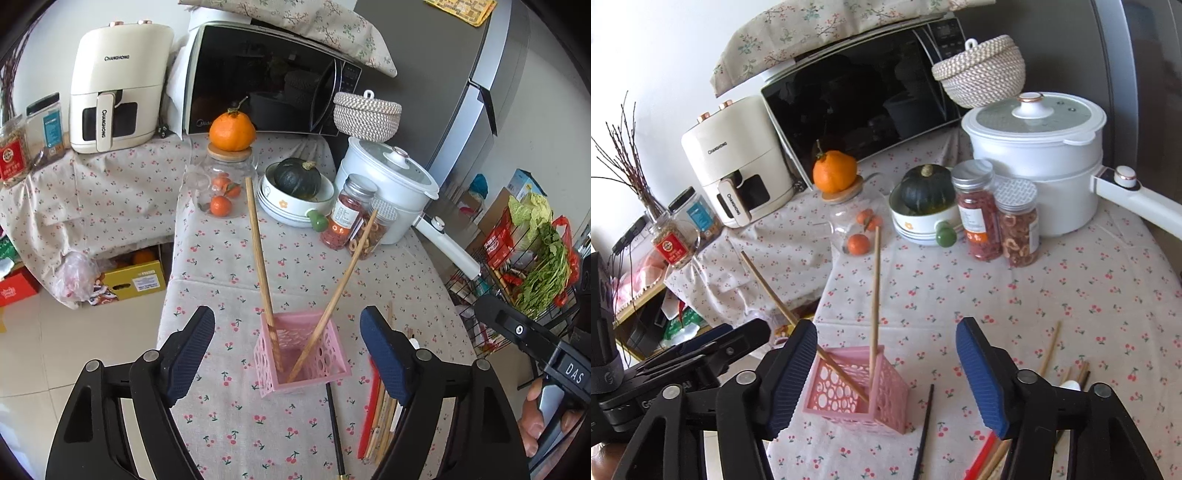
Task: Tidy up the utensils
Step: 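Lower the left gripper onto a black chopstick and close it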
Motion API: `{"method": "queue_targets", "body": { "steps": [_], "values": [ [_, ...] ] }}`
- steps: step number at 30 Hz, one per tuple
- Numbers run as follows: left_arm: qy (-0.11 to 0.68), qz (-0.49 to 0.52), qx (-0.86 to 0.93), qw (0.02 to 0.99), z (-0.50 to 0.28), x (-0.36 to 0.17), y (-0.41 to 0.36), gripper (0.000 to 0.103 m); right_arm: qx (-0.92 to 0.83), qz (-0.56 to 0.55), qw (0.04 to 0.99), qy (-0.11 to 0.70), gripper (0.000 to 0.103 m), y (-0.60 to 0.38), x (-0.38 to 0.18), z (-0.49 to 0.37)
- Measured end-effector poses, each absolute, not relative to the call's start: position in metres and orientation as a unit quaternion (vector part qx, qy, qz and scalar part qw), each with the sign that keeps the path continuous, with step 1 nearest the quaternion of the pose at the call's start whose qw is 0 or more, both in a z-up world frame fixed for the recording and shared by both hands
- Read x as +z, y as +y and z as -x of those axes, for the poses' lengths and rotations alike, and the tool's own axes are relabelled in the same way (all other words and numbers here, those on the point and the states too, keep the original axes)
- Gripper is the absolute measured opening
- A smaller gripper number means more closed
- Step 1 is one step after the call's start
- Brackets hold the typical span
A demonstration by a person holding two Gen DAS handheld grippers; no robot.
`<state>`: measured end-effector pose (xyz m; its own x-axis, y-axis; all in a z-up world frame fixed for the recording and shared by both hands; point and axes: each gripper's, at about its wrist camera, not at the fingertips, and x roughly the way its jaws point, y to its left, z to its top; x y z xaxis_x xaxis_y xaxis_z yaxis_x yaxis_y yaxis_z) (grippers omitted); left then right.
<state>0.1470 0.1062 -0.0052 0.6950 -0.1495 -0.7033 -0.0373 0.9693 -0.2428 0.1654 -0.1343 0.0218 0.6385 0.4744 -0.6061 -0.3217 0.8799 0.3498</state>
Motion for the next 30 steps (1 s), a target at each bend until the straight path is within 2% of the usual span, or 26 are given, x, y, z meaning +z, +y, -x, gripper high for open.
{"method": "queue_targets", "body": {
  "steps": [6, 16, 26, 27, 30],
  "values": [
    [0.428, 0.068, -0.023, 0.901, -0.127, -0.031, 0.086, 0.085, 0.188, -0.095, 0.897, 0.388, 0.079, -0.164, 0.005, -0.158],
    [0.476, 0.018, -0.041, 0.878, -0.107, -0.079, 0.038, 0.086, 0.115, -0.054, 0.881, 0.455, 0.08, -0.207, -0.046, -0.153],
    [0.53, 0.044, -0.057, 0.845, -0.127, -0.134, 0.007, 0.085, 0.061, -0.055, 0.844, 0.529, 0.08, -0.239, -0.091, -0.155],
    [0.529, 0.058, -0.055, 0.845, -0.13, -0.138, 0.008, 0.084, 0.059, -0.055, 0.842, 0.533, 0.08, -0.241, -0.093, -0.155],
    [0.528, 0.09, -0.052, 0.843, -0.142, -0.149, 0.007, 0.063, 0.057, -0.057, 0.836, 0.542, 0.081, -0.245, -0.097, -0.156]
  ]
}}
